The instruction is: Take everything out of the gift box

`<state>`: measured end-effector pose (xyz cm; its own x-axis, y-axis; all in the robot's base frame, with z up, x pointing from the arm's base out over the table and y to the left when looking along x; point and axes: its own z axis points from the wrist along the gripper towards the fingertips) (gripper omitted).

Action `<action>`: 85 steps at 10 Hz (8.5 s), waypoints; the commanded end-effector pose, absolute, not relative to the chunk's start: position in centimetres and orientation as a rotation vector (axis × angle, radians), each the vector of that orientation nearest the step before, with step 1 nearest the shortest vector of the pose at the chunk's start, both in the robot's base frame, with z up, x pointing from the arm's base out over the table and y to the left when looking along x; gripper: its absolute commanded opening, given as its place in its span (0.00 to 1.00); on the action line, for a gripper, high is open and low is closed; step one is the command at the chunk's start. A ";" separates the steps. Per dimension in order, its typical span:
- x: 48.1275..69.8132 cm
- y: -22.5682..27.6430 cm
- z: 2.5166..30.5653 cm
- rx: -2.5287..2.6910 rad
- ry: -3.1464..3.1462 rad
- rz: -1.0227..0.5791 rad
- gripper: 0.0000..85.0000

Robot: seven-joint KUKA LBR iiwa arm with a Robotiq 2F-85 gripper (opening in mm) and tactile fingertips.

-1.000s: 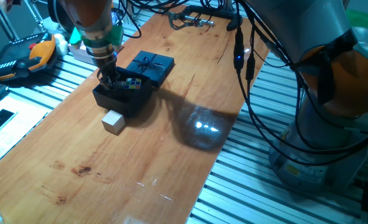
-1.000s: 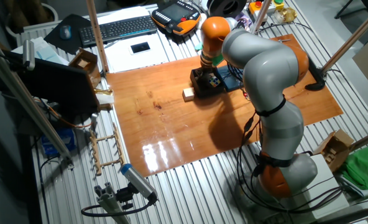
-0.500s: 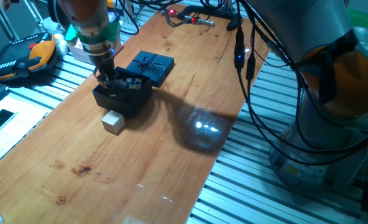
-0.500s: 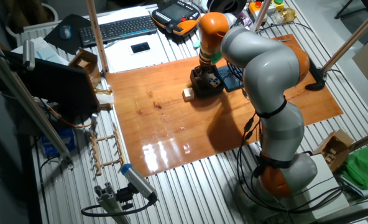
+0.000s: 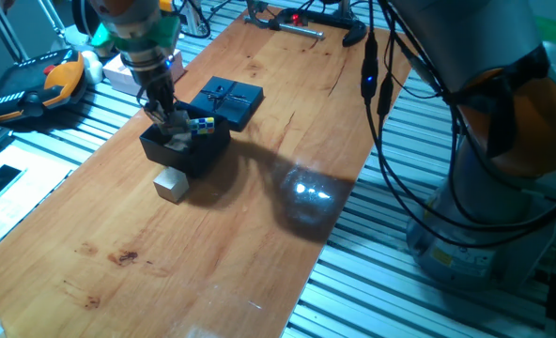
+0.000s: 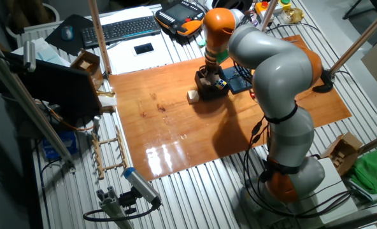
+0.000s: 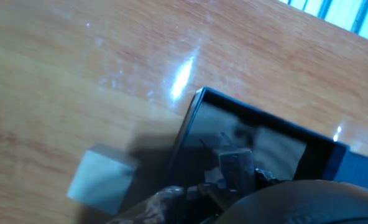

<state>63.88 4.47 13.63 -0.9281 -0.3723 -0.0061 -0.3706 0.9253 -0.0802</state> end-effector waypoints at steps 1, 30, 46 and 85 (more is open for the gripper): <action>63.6 4.6 13.9 -0.566 3.069 -0.110 0.01; 59.1 16.8 12.3 0.331 3.041 -0.076 0.01; 59.1 20.9 6.2 0.306 2.982 -0.137 0.54; 61.4 2.2 11.0 0.827 2.952 -0.142 0.74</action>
<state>61.34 2.08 10.95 -0.8629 0.4964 -0.0951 0.5032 0.8614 -0.0690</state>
